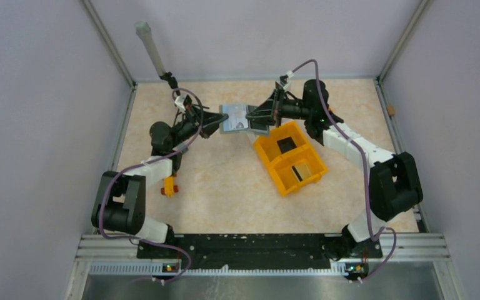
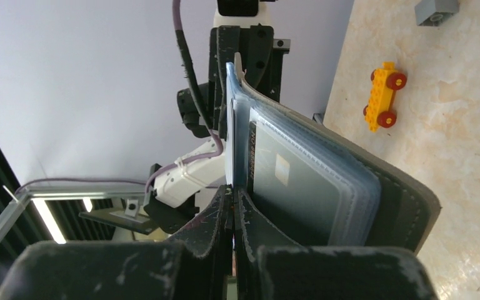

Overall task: Take the credit cards out of the card holder
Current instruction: Remove the credit card from the card holder.

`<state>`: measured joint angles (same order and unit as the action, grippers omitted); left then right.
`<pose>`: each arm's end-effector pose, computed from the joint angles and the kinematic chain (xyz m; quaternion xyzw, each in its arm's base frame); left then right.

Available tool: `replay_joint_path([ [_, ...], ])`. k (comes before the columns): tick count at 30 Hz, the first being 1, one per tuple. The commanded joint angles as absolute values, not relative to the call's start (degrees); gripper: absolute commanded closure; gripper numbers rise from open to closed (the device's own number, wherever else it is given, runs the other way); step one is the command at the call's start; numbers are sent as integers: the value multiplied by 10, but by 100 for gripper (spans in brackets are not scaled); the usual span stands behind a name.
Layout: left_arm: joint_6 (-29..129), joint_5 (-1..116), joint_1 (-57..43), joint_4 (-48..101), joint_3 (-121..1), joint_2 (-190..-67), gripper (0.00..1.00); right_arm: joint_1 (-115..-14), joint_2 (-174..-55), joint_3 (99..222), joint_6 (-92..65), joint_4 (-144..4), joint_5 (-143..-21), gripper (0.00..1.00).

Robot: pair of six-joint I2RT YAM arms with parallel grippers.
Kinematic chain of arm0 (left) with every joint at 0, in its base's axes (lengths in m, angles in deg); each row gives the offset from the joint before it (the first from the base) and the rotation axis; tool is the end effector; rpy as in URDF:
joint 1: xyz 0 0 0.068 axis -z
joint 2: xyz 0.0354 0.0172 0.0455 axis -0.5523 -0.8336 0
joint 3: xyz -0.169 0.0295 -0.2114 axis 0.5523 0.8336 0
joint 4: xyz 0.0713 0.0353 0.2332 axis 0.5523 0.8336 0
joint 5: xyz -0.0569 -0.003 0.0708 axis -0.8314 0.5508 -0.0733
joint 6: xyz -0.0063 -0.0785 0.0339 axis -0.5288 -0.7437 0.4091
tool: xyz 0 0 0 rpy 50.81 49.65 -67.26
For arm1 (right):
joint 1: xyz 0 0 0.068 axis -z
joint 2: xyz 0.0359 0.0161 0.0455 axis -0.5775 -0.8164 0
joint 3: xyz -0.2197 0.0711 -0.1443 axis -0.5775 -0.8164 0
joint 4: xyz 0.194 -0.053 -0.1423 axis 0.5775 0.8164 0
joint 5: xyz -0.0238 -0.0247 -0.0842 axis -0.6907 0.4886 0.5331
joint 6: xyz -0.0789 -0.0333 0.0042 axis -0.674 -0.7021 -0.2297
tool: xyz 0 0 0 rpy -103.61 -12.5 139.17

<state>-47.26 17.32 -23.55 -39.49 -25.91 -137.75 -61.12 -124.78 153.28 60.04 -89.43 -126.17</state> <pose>0.2965 -0.1096 0.2980 -0.1652 0.5911 -0.7666 0.1887 0.3174 0.2198 0.3330 0.0374 0.7222 0.6818 0.1103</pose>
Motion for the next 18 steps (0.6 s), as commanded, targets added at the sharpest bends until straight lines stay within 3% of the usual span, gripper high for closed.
replay_joint_path([
  [1,-473,151,-244,-427,-260,-1362,100,-596,-1235,1562,573,-883,-1280,100],
  [13,-507,160,-246,-484,-265,-1378,100,-588,-1237,1553,567,-881,-1293,99],
  [15,-518,166,-246,-501,-264,-1381,100,-588,-1237,1550,568,-879,-1291,75],
  [18,-532,174,-246,-525,-266,-1389,100,-589,-1237,1545,567,-879,-1287,59],
])
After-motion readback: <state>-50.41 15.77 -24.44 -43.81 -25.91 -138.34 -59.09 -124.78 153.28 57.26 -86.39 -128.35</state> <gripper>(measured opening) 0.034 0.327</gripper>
